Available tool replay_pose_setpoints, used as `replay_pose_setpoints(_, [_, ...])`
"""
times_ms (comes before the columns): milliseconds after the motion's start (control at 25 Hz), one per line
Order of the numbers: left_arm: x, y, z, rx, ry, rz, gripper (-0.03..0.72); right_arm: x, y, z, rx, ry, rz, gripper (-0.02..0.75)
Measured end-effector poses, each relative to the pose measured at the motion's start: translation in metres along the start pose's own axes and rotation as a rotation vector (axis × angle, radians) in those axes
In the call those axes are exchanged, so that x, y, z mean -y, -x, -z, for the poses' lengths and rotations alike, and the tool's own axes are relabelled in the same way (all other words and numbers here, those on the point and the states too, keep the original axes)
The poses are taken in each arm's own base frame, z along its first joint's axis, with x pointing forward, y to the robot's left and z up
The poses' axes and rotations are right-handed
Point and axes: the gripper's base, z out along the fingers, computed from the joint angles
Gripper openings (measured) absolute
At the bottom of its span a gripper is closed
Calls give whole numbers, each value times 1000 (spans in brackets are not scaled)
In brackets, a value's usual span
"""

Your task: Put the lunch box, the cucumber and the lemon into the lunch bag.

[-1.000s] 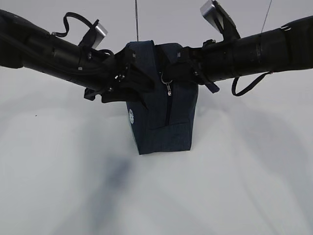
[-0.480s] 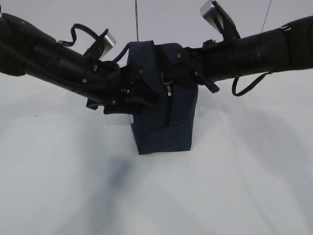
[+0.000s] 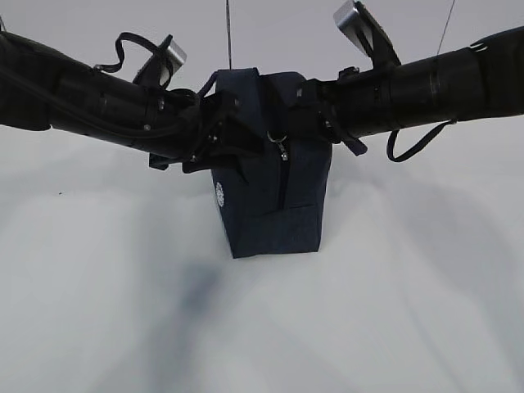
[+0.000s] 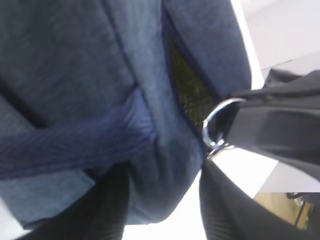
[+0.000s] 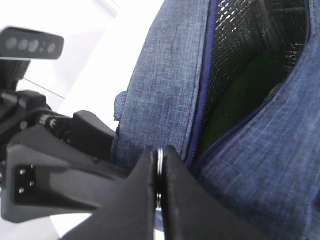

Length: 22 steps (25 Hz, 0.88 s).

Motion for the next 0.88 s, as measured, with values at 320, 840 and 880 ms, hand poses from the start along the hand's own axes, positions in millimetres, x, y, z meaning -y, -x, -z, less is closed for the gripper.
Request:
replay_pose_setpoints(320, [2,-6,0,-62,-26,-48,247,0,0,0,-1,0,-1,1])
replay_pose_setpoints(840, [-5,-9,-6,-84,-21,-32,193,0,0,0,-2,-1,1,1])
replay_pose_setpoints(880, [-5,-9,-7,-85,-21,-27,154,0,0,0,-2,-1,1,1])
